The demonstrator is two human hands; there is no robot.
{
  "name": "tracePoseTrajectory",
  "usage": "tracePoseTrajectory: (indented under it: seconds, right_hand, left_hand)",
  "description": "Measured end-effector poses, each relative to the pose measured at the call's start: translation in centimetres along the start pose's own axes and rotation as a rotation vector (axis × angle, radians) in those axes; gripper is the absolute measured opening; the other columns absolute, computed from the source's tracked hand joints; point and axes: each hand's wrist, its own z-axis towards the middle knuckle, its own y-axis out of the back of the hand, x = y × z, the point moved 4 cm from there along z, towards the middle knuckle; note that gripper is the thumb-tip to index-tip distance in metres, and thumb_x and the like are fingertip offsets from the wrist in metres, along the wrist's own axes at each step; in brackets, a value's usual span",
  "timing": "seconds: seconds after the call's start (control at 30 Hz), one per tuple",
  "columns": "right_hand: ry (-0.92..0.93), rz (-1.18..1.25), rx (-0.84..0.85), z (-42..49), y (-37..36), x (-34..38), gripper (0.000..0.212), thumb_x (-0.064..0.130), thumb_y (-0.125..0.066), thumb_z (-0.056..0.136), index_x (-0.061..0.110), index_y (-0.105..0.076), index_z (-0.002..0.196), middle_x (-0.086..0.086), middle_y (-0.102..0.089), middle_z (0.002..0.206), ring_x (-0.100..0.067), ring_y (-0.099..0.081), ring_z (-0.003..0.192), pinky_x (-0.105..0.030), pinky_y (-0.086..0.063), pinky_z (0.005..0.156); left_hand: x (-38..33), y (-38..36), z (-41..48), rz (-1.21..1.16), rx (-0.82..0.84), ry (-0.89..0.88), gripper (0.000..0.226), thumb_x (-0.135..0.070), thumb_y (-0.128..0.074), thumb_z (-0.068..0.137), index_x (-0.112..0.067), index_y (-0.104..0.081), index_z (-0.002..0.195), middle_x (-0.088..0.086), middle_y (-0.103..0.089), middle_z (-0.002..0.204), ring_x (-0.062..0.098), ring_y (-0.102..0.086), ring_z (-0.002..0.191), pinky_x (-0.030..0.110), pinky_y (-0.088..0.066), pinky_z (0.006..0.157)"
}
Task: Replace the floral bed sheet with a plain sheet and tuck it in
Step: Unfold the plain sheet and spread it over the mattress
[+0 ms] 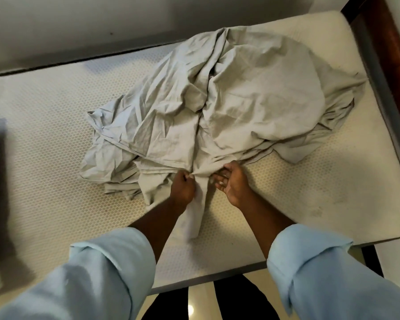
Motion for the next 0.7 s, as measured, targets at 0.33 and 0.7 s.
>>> tracePoseTrajectory:
  seconds: [0.33,0.7]
  right_hand:
    - [0.102,-0.103,-0.058,-8.4,-4.0,3.3,0.026,0.027,-0.067,0.084,0.027,-0.058,0.109,-0.003,-0.068,0.099,-0.013,-0.063,0.077,-0.025,-0.044,0.057]
    - [-0.040,0.373,0.081,-15.2,-7.9,6.6,0.025,0.021,-0.061,0.099,0.010,-0.064,0.122,-0.012,-0.076,0.102,-0.027,-0.069,0.096,-0.037,-0.054,0.085]
  left_hand:
    - [-10.2,5.2,-4.6,-0.113,0.329,0.091,0.073,-0.081,-0.057,0.080,-0.010,-0.067,0.092,0.012,-0.065,0.079,0.022,-0.062,0.072,0.031,-0.055,0.073]
    - [-14.3,11.5,-8.1,0.067,0.442,0.019,0.048,-0.037,-0.067,0.068,-0.011,-0.068,0.109,0.016,-0.067,0.092,0.027,-0.057,0.071,0.033,-0.045,0.058]
